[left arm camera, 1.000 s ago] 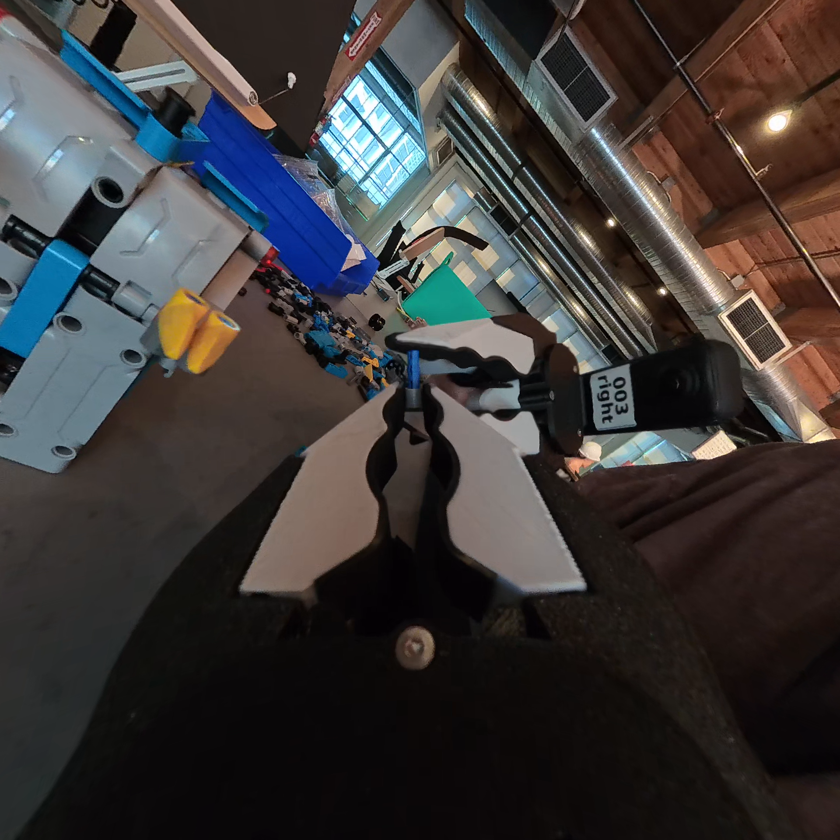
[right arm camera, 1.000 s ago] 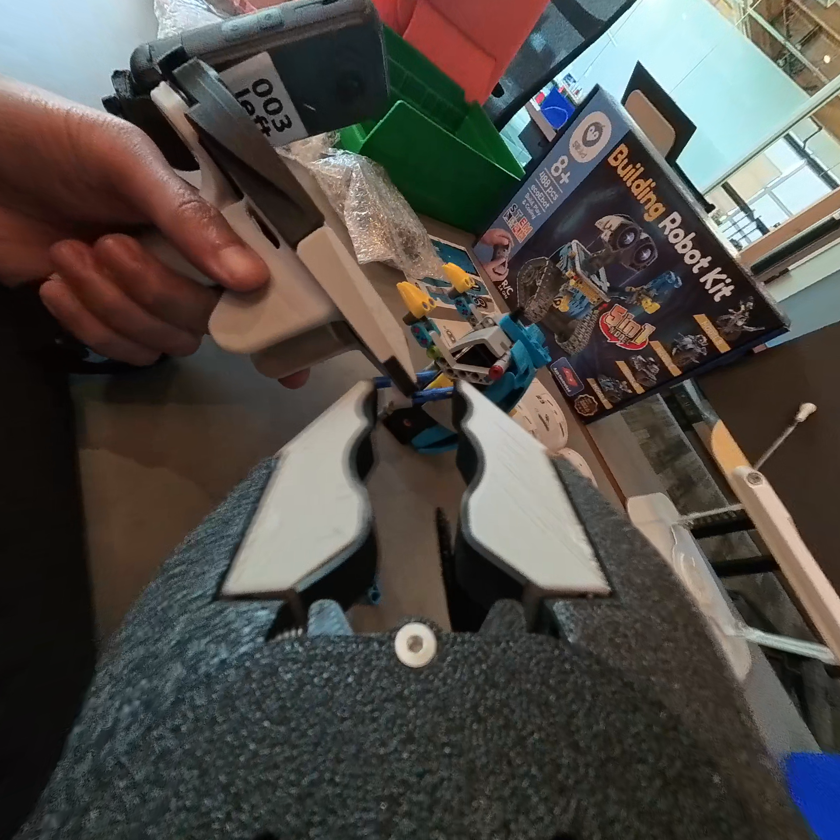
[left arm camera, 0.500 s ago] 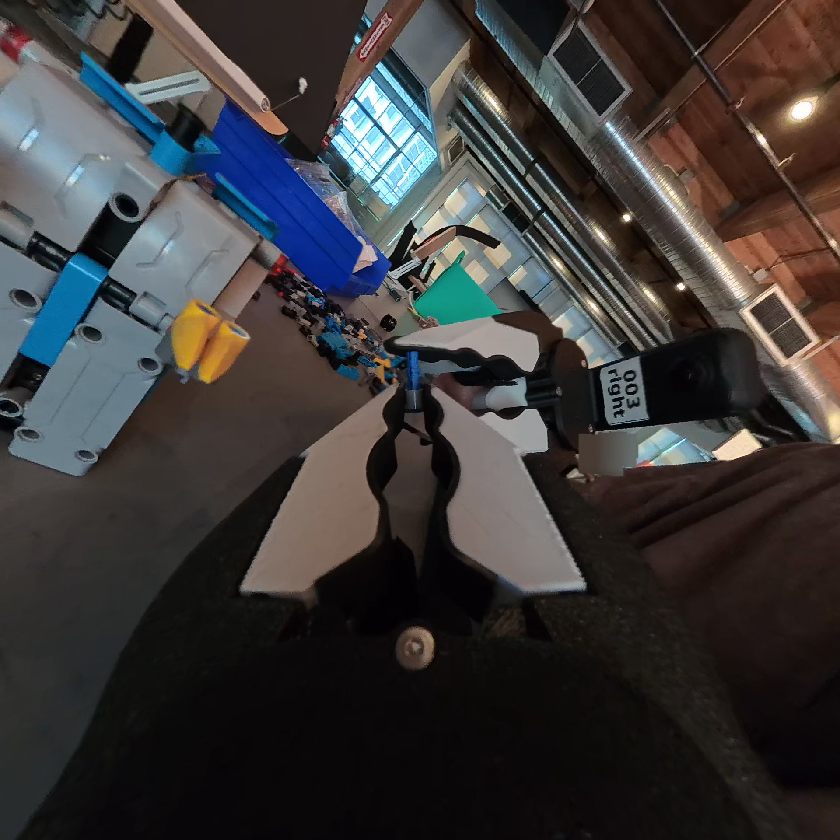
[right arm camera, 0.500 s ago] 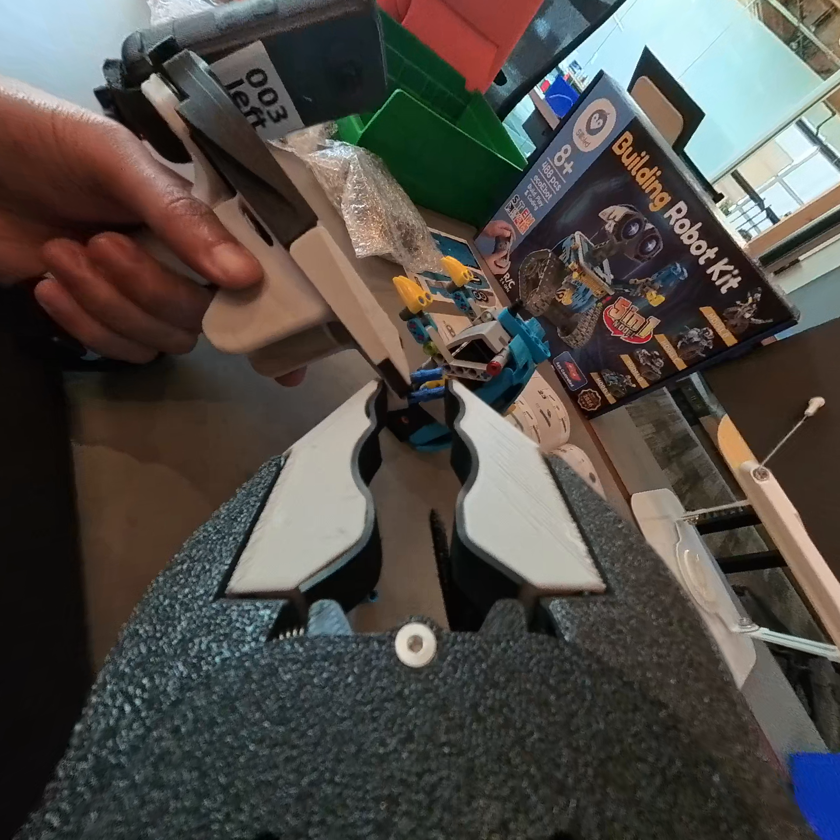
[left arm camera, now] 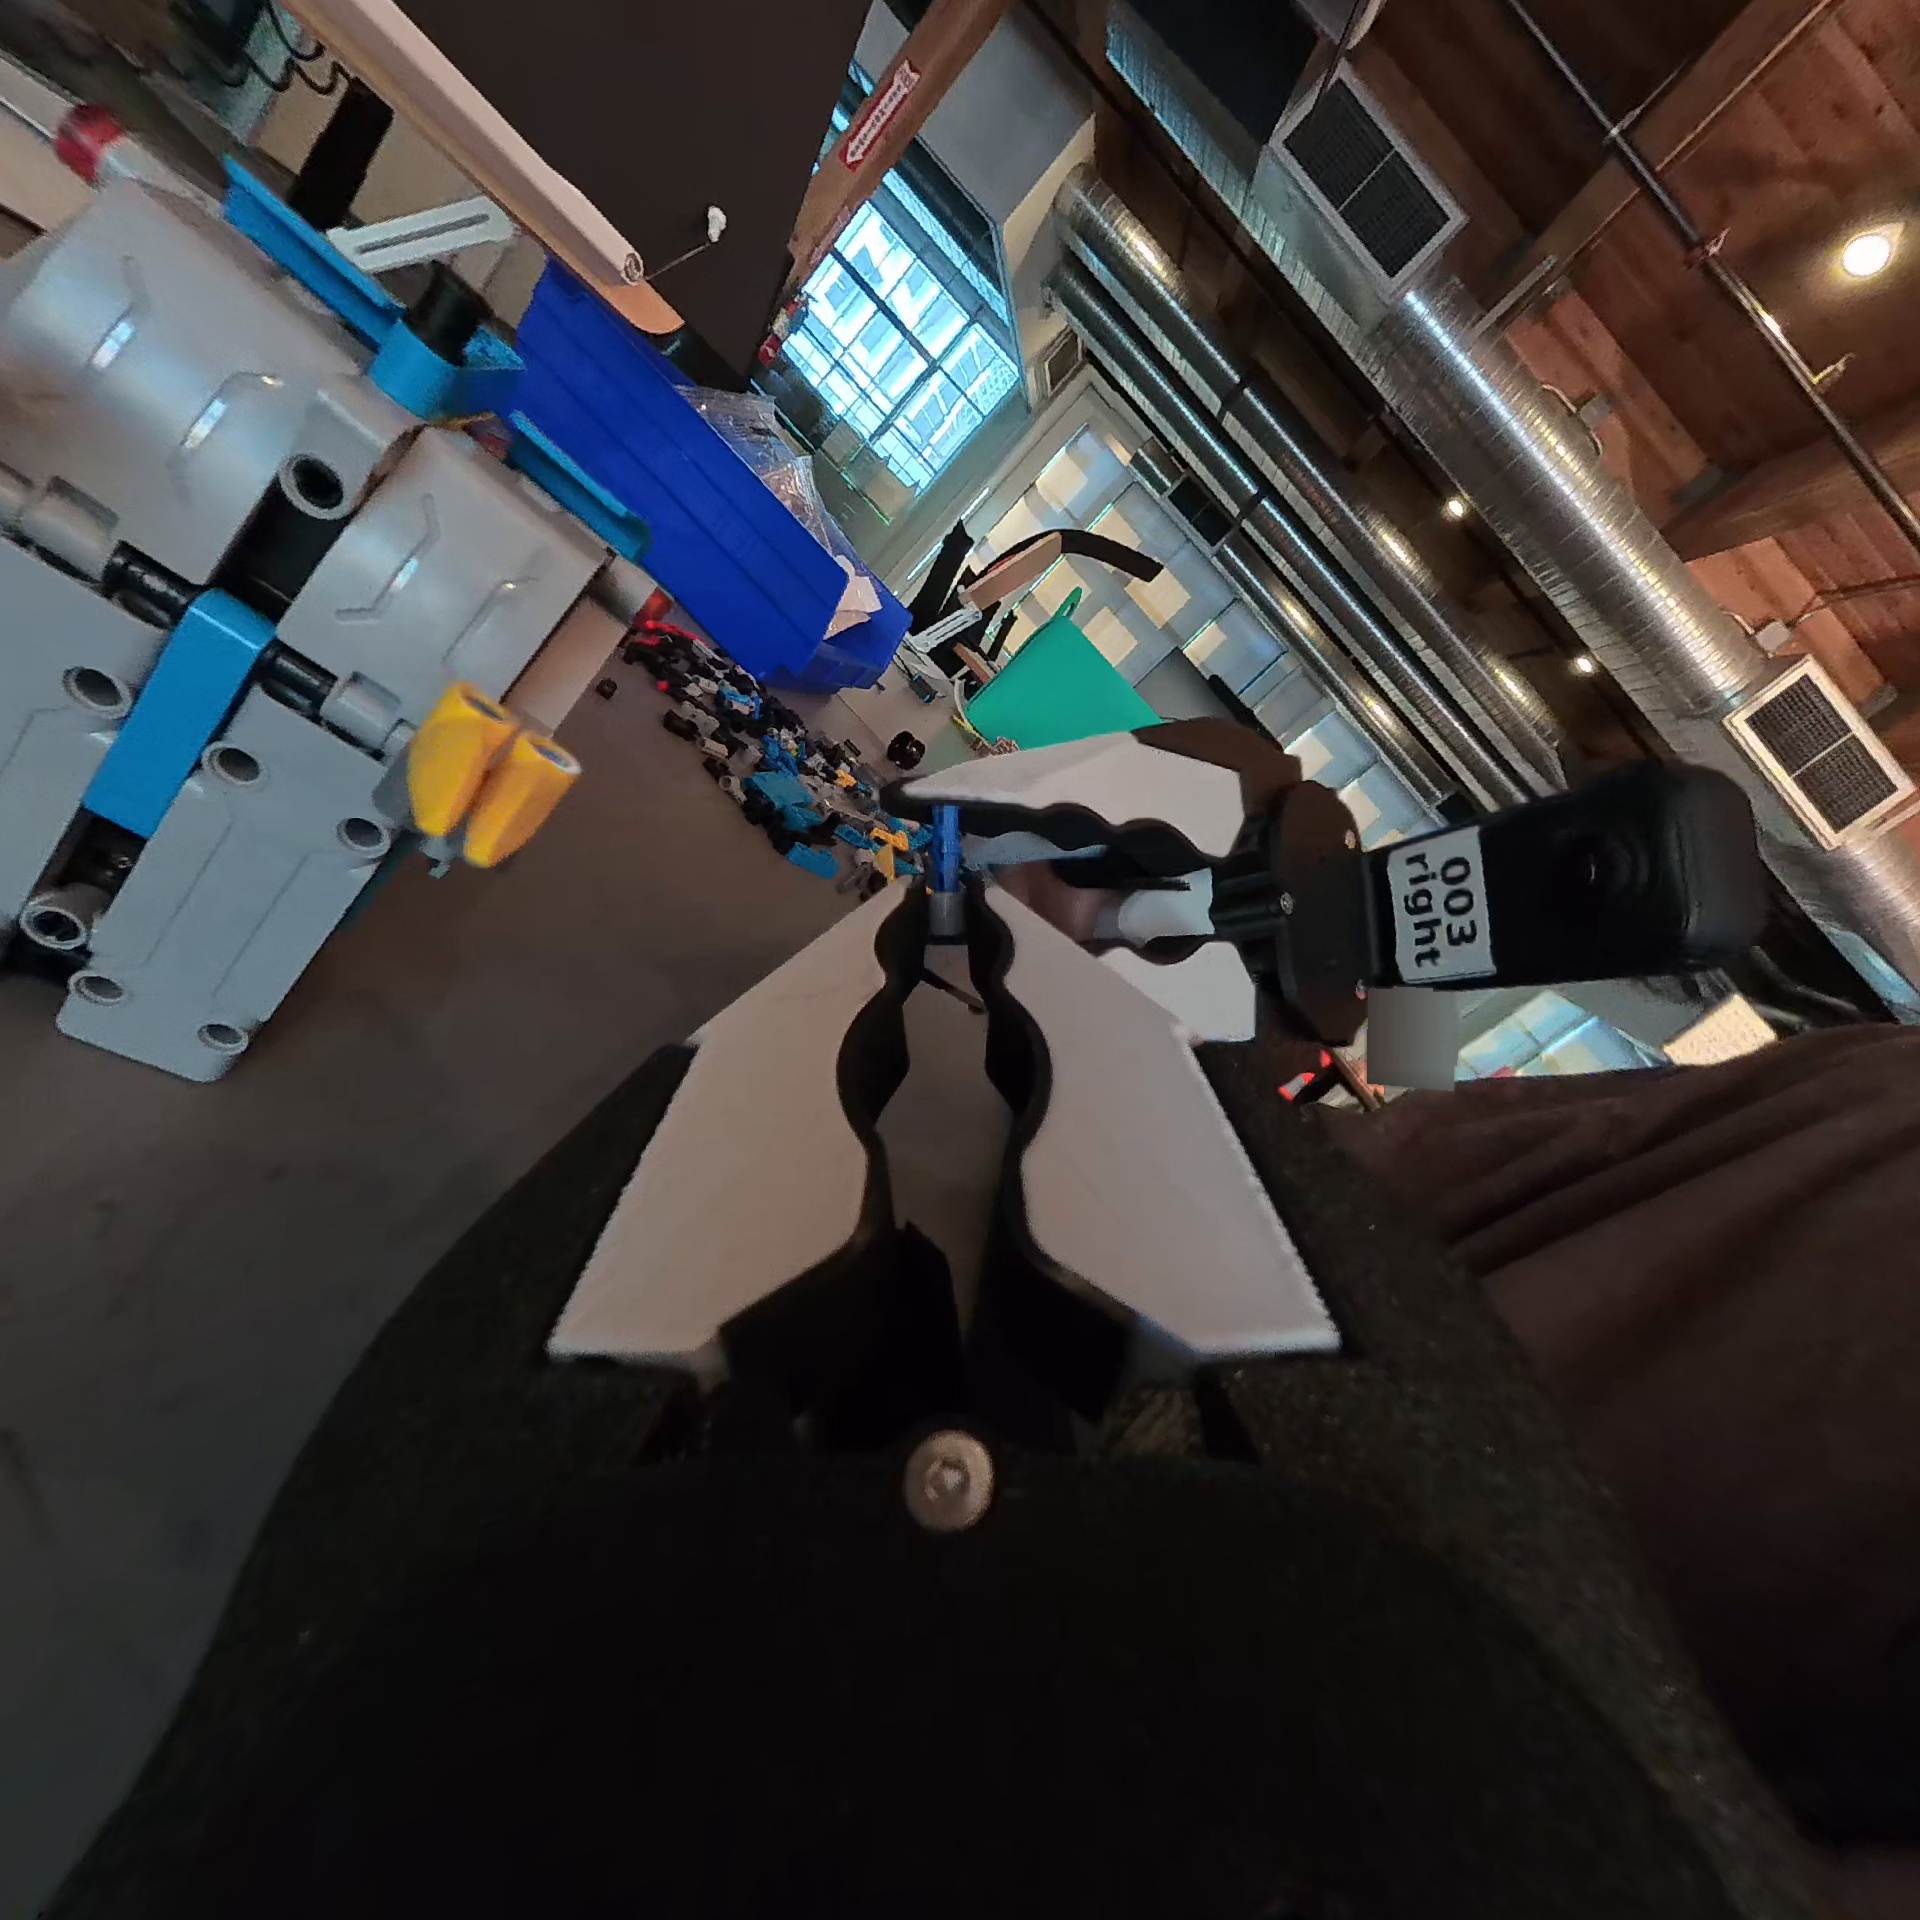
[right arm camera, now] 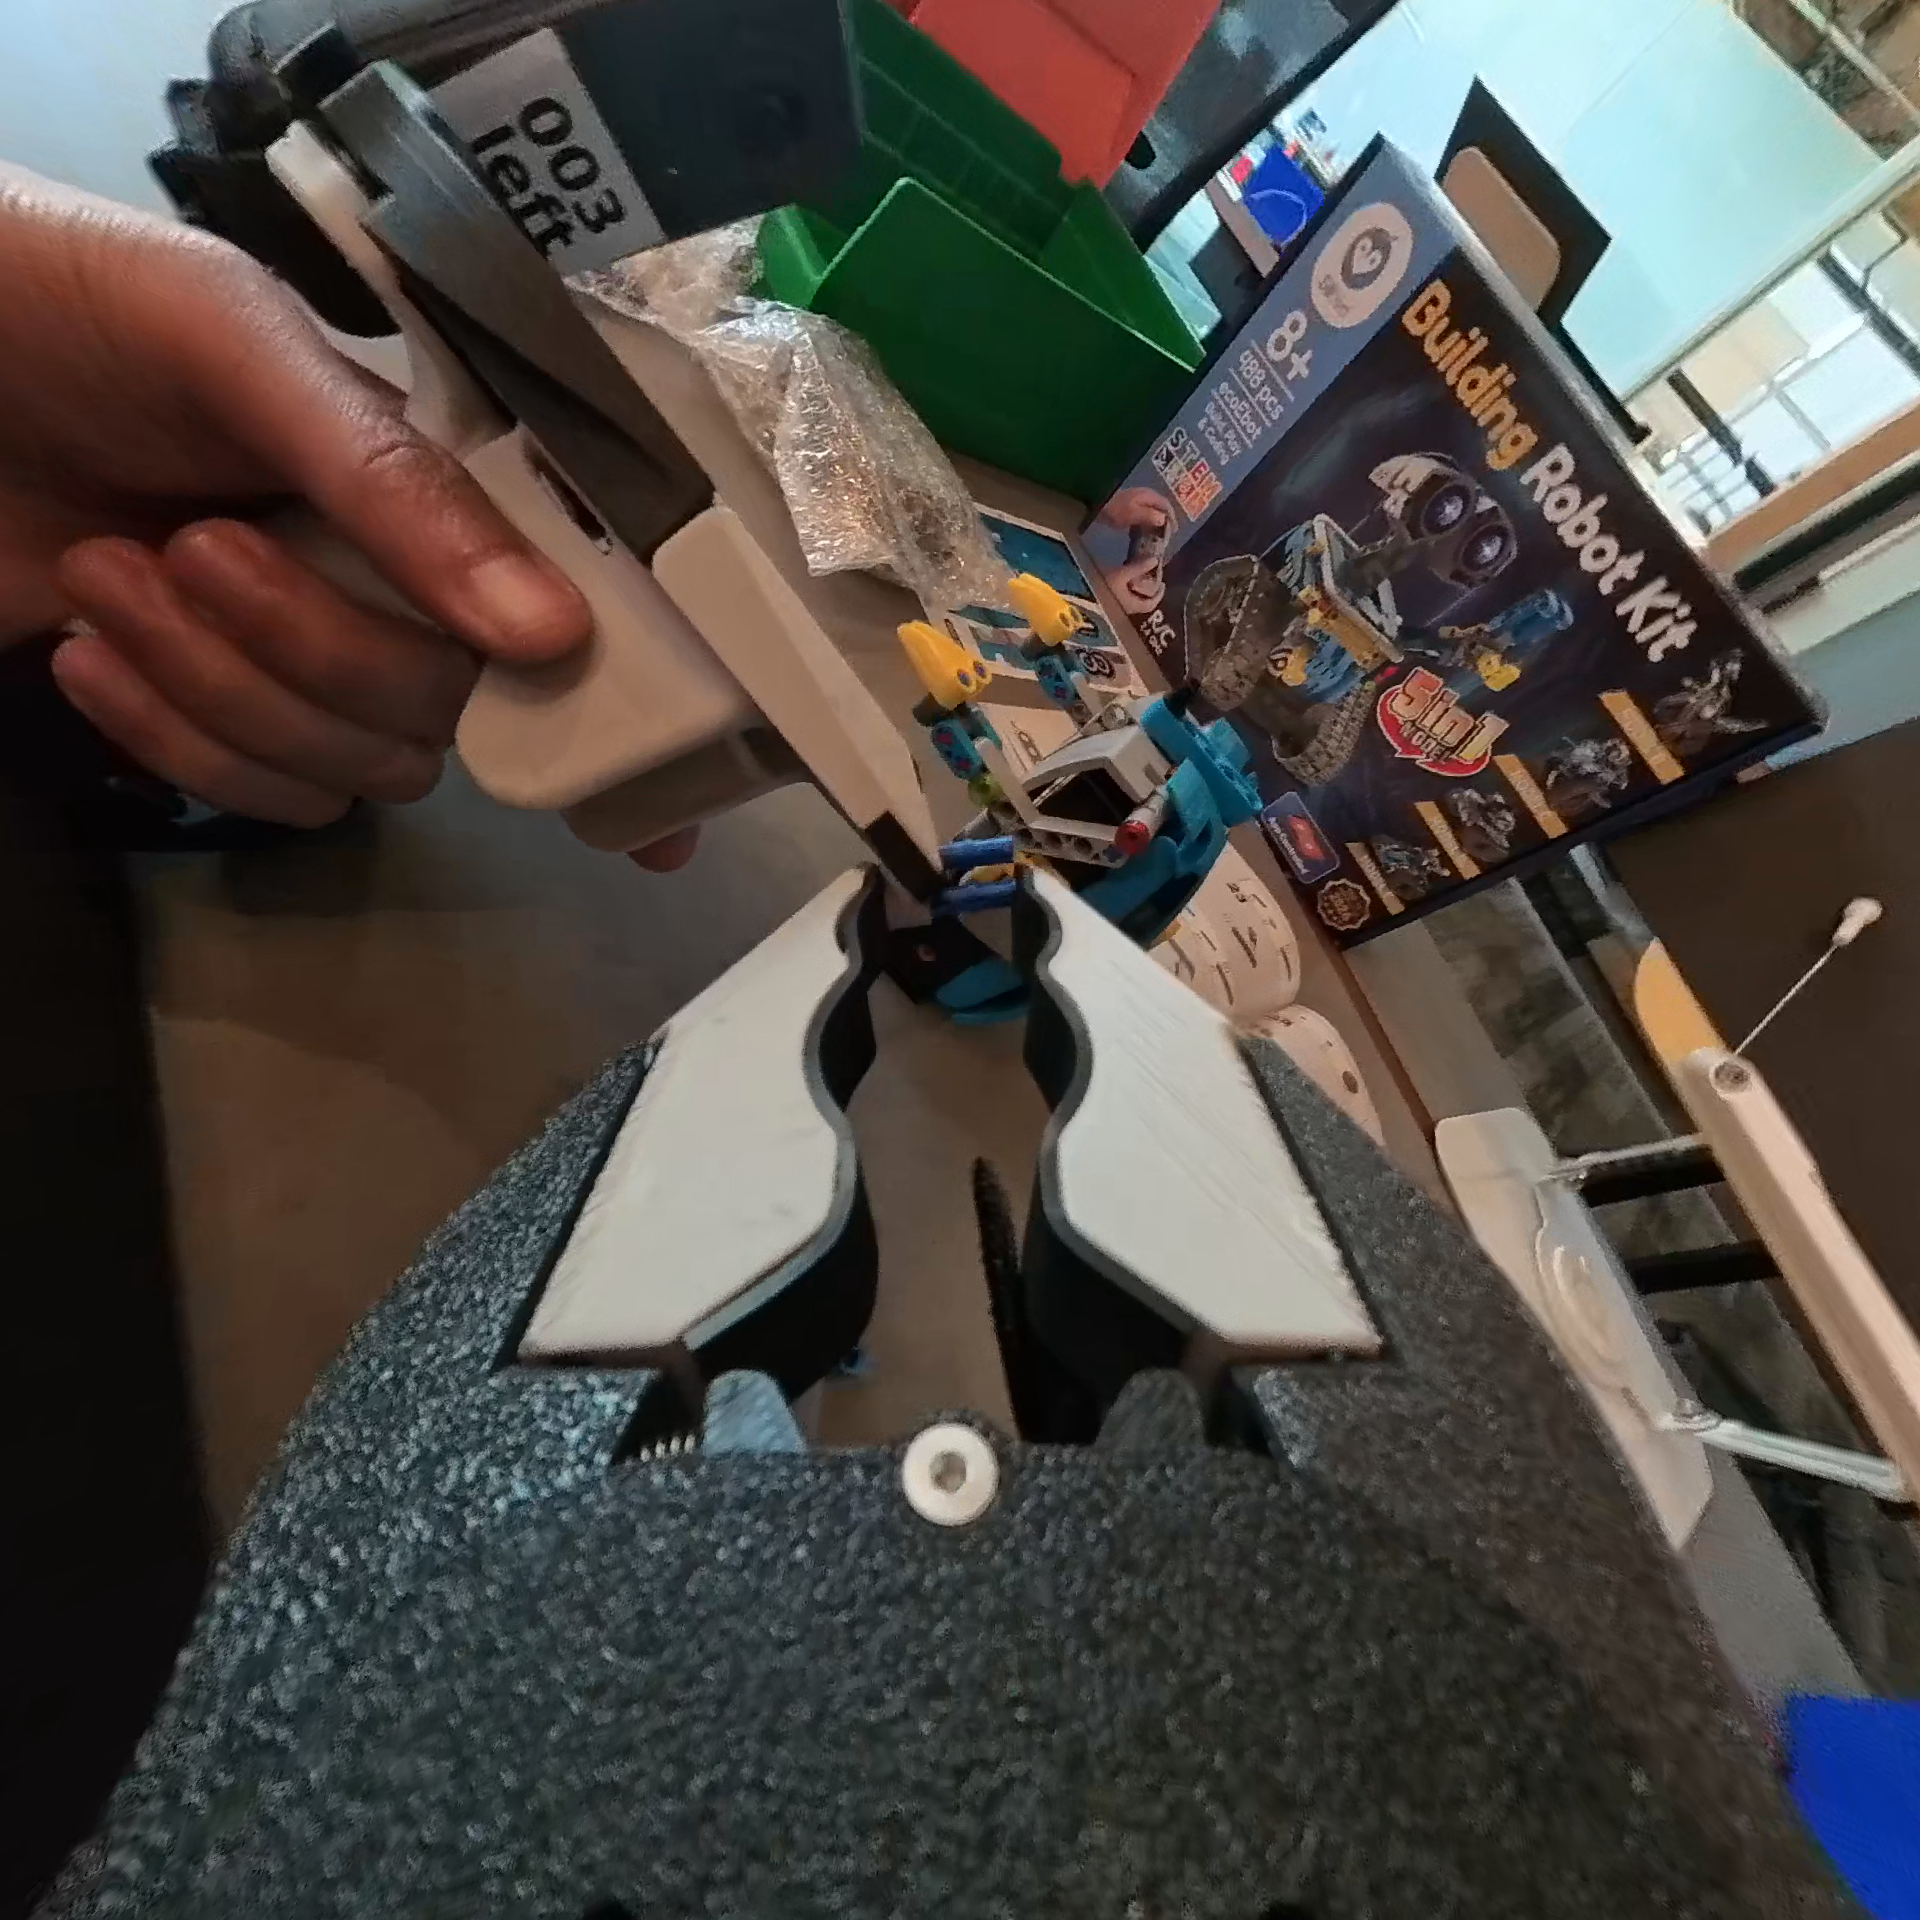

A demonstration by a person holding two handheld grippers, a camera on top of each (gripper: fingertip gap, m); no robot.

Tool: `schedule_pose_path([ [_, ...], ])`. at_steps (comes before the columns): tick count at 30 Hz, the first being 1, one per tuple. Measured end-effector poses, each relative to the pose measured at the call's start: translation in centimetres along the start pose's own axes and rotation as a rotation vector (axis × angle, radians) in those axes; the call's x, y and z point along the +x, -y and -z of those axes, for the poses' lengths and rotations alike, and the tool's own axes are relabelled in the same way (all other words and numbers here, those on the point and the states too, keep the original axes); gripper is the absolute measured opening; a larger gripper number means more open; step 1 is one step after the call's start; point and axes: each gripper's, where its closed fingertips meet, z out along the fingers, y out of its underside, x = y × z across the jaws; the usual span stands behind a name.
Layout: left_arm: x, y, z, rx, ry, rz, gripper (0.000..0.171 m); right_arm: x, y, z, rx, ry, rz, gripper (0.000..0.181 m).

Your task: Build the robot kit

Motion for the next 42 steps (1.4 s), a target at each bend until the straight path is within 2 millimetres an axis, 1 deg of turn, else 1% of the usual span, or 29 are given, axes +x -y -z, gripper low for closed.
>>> schedule_pose_path([
  [3,0.2,-0.5,-0.3,-0.051,0.001,-0.046,0.007,-0.1,-0.1,0.4,0.011,0.033,0.125,0.025],
  [6,0.8,-0.6,-0.3,-0.058,-0.011,-0.099,0.006,-0.3,0.0,1.2,0.064,0.093,0.048,0.026],
  [7,0.9,-0.5,-0.1,-0.058,-0.001,-0.135,0.007,-0.2,-0.1,1.6,0.074,0.119,0.012,0.033],
  [8,0.9,-0.5,0.1,-0.066,0.021,-0.200,0.007,-0.5,-0.3,1.9,0.081,0.167,-0.044,0.047],
  [9,0.8,-0.6,0.3,-0.079,0.060,-0.307,0.007,-0.7,-0.4,2.2,0.093,0.227,-0.129,0.056],
  [11,0.7,-0.9,0.6,-0.120,0.159,-0.627,0.007,-1.3,-0.6,2.8,0.129,0.384,-0.348,0.057],
  [12,1.0,-0.9,0.7,-0.119,0.193,-0.786,0.007,-1.6,-0.4,3.0,0.158,0.472,-0.477,0.057],
  [13,2.0,-0.8,0.6,-0.083,0.191,-0.916,0.007,-2.0,0.0,3.4,0.190,0.578,-0.618,0.058],
  [14,3.4,-0.8,0.5,-0.025,0.164,-1.027,0.007,-2.2,0.8,3.8,0.234,0.684,-0.761,0.062],
  [15,4.8,-0.8,0.5,0.034,0.132,-1.129,0.007,-1.8,1.8,4.1,0.292,0.765,-0.906,0.062],
  [16,5.8,-0.9,0.6,0.070,0.108,-1.208,0.007,-1.5,2.8,4.6,0.351,0.853,-1.034,0.057],
  [17,6.2,-1.2,0.6,0.077,0.094,-1.250,0.007,-1.4,3.6,5.4,0.399,0.961,-1.133,0.055],
  [19,6.9,-1.8,0.6,0.076,0.068,-1.297,0.007,-1.7,4.4,6.4,0.418,1.168,-1.264,0.055],
  [20,7.0,-2.1,0.5,0.070,0.061,-1.326,0.007,-1.9,4.4,6.7,0.409,1.230,-1.295,0.053],
  [22,7.0,-2.7,0.5,0.049,0.068,-1.401,0.007,-2.7,4.0,6.9,0.370,1.275,-1.286,0.037],
  [23,7.0,-2.9,0.5,0.042,0.069,-1.428,0.007,-3.0,3.9,7.1,0.356,1.281,-1.266,0.036],
  [25,6.8,-3.1,0.5,0.026,0.077,-1.454,0.007,-3.2,4.0,7.5,0.367,1.292,-1.246,0.024],
  [28,6.2,-3.3,0.5,-0.001,0.096,-1.477,0.007,-3.3,3.6,7.2,0.342,1.261,-1.218,0.024],
  [31,5.4,-3.0,0.4,-0.027,0.127,-1.417,0.007,-3.1,3.2,6.5,0.335,1.174,-1.178,0.024],
  [33,4.8,-2.5,0.4,-0.031,0.155,-1.295,0.013,-2.7,2.9,6.0,0.333,1.093,-1.128,0.024],
  [34,4.7,-2.0,0.5,-0.017,0.160,-1.209,0.024,-2.3,2.8,5.7,0.345,1.026,-1.084,0.023],
  [36,4.9,-1.4,0.8,0.005,0.098,-0.990,0.041,-1.9,2.4,5.4,0.348,0.886,-0.917,0.023],
  [38,5.4,-1.3,0.8,-0.008,0.003,-0.777,0.044,-1.1,2.6,5.7,0.412,0.740,-0.741,0.023],
  [39,5.6,-1.3,0.8,-0.013,-0.028,-0.720,0.043,-0.7,3.2,6.3,0.464,0.699,-0.681,0.023],
  [41,6.1,-1.1,0.9,0.010,-0.055,-0.687,0.040,-0.2,4.1,7.2,0.540,0.647,-0.604,0.024],
  [42,6.5,-0.9,1.0,0.032,-0.069,-0.685,0.039,-0.4,3.9,7.2,0.529,0.629,-0.562,0.024],
])
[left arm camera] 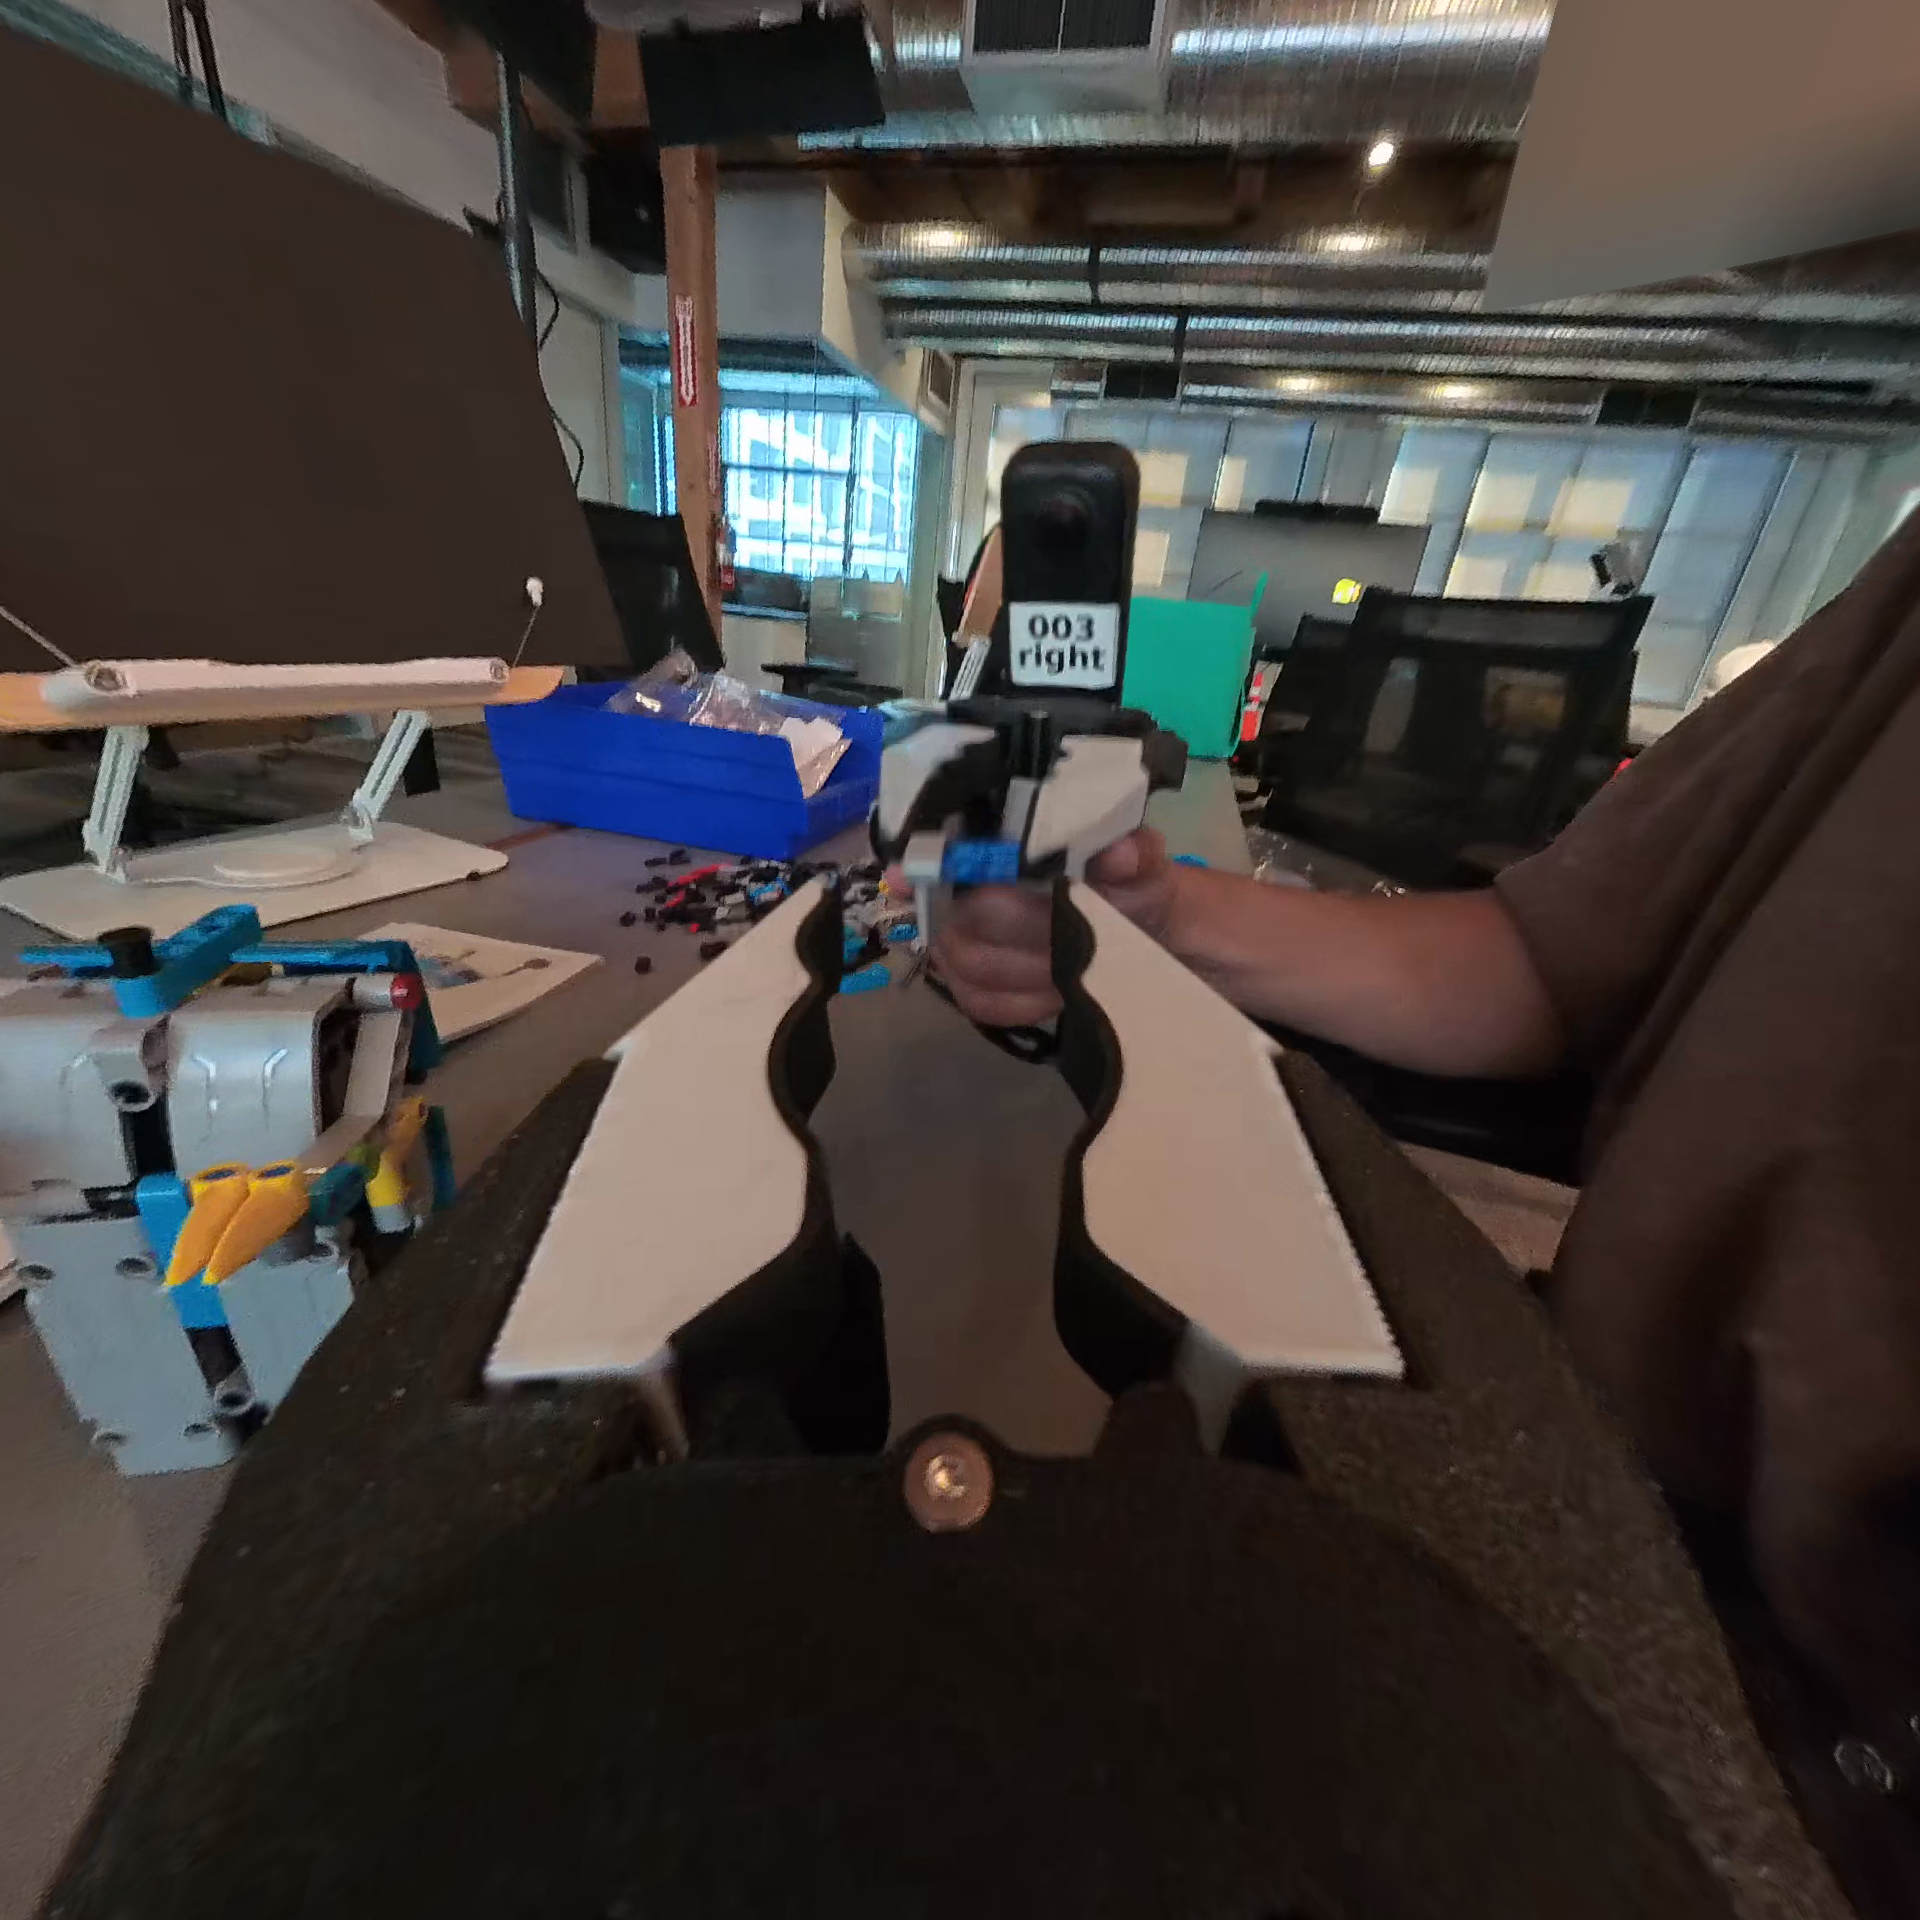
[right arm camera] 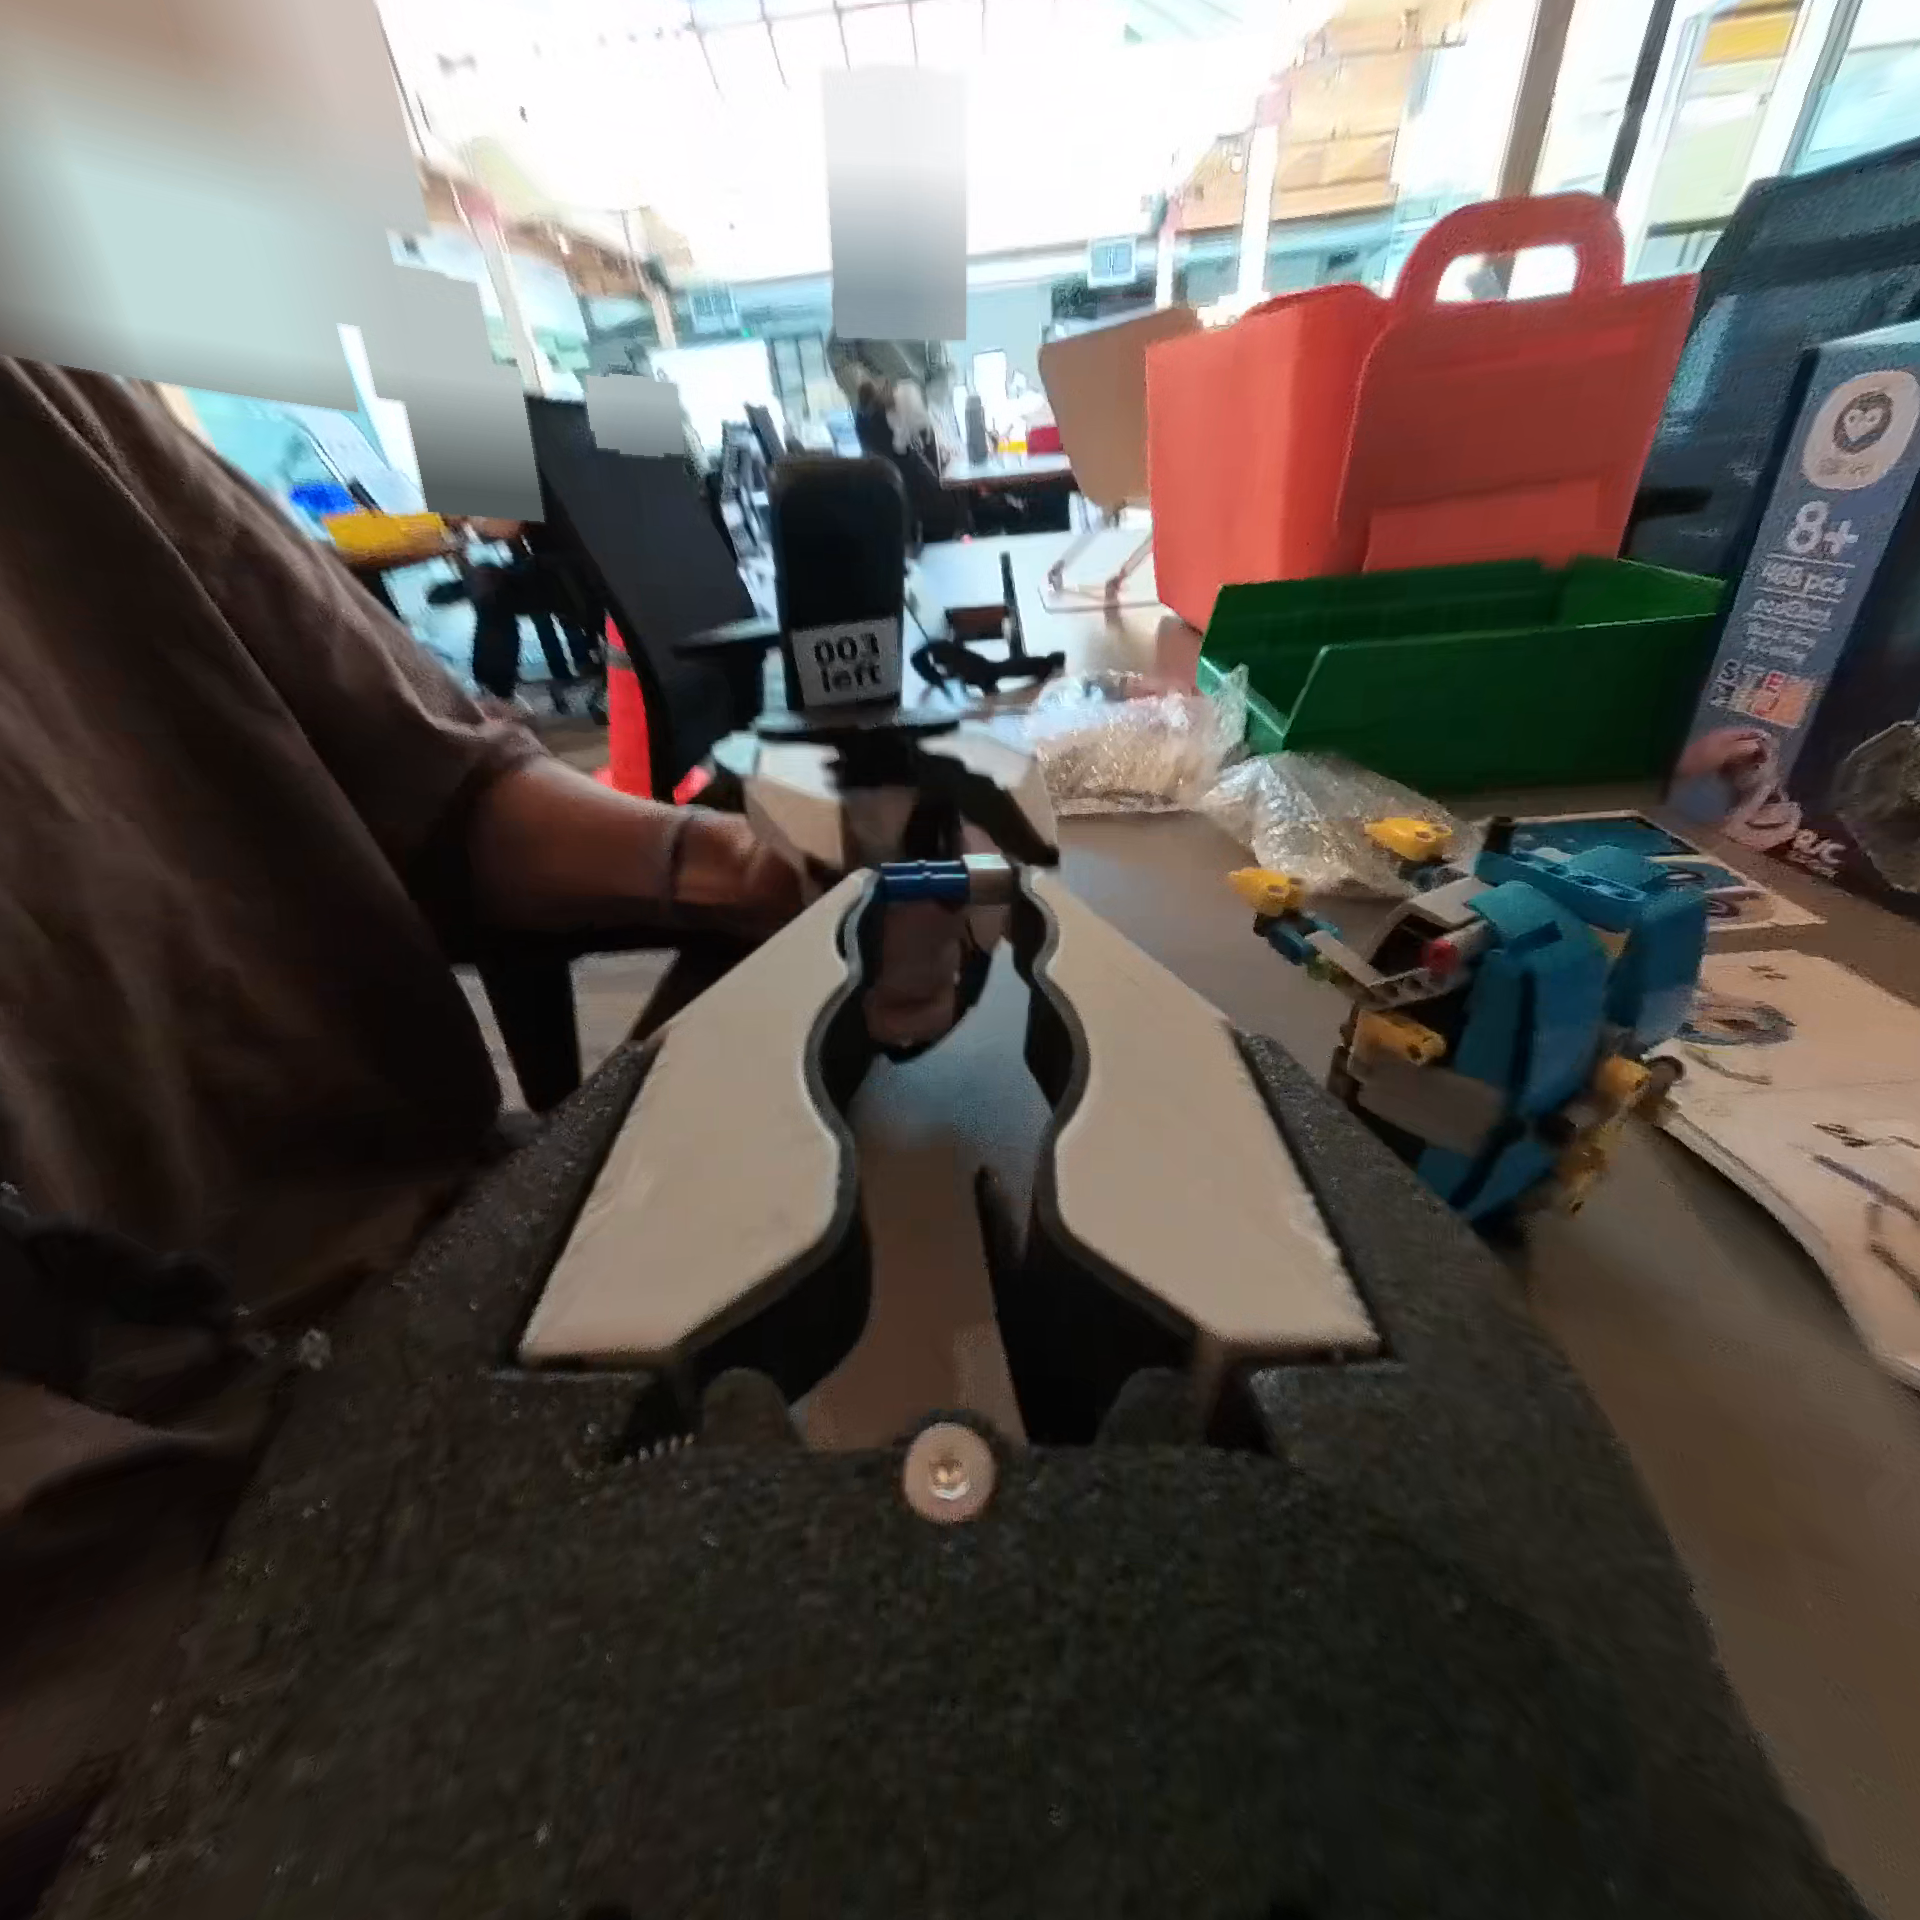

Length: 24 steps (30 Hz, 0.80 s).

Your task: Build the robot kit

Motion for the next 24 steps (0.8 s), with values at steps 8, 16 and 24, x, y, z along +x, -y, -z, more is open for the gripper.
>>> schedule_pose_path([
  [8,0.9,-0.8,-0.5,-0.039,0.004,-0.110,0.031,-0.5,-1.3,-0.9,-0.056,-0.020,0.127,0.024],
  [16,0.8,-1.0,-0.5,-0.047,0.014,-0.155,0.032,-0.6,-1.4,-0.9,-0.058,-0.028,0.165,0.024],
  [24,1.3,-1.7,-0.5,-0.079,-0.027,-0.154,0.030,-1.0,-1.7,-0.9,-0.051,0.001,0.261,0.024],
])
